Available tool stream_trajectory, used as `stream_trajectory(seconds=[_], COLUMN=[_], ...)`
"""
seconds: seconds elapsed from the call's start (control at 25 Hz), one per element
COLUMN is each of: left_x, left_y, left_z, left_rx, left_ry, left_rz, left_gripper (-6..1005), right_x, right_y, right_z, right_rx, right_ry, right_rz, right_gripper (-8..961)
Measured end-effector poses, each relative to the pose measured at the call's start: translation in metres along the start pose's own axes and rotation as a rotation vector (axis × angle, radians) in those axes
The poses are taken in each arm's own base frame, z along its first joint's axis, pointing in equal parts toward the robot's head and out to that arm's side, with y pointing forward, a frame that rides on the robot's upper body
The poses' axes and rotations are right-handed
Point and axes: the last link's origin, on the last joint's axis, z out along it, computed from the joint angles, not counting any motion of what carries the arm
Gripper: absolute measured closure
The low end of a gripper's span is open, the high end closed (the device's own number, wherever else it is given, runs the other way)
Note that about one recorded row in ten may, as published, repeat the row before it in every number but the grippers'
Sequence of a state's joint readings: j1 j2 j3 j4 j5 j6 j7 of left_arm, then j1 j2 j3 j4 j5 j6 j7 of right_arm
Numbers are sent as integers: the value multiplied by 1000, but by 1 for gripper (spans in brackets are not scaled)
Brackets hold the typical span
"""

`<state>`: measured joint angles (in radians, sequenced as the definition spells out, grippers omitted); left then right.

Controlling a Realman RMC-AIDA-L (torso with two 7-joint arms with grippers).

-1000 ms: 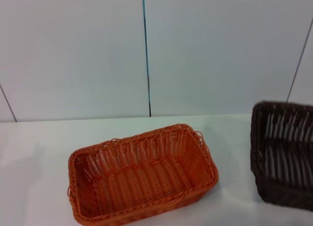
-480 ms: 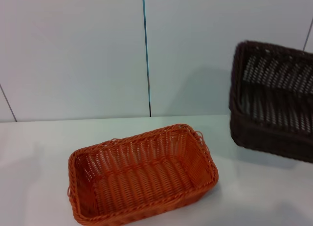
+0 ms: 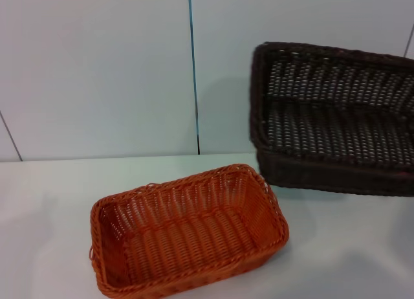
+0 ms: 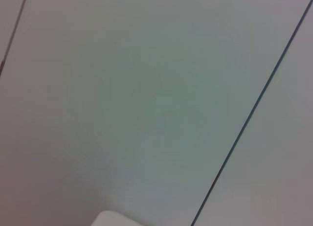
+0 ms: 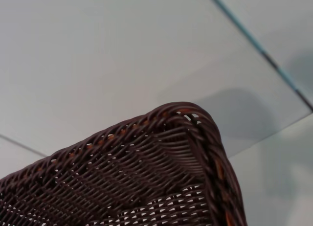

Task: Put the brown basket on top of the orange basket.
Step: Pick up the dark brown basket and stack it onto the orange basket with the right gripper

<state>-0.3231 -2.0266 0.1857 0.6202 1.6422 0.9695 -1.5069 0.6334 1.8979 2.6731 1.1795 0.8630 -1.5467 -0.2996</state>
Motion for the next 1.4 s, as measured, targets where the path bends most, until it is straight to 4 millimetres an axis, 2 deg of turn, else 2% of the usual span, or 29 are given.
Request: stream_trajectory(seconds=[0.24,0.28,0.36,0.64,1.0,1.4], left_x=[-4,-4,-7,-11,-12,-13], left_y=[-2,-2,0,3,3,7], left_z=[-5,-5,-6,-5,-6,-3], left_rx=[3,3,-6,-17,-18,-30], left_ry=[-3,-3,-5,-16,-20,-31], left_rz=[-7,-9,-13,-9,-4,9], left_gripper=[94,94,94,93,94,94], right_x=[1,-1,-2,-14,-35,-50], right_y=[-25,-34,-37,-65,-74,-83], right_z=[26,35,39,76,122,147], right_rx=[19,26,30,38,20,20], right_ry=[-63,-93,-106,-223,-288,-295], right_rz=[-48,-62,-67,-144,-202,-224], right_gripper=[814,814,814,814,815,815])
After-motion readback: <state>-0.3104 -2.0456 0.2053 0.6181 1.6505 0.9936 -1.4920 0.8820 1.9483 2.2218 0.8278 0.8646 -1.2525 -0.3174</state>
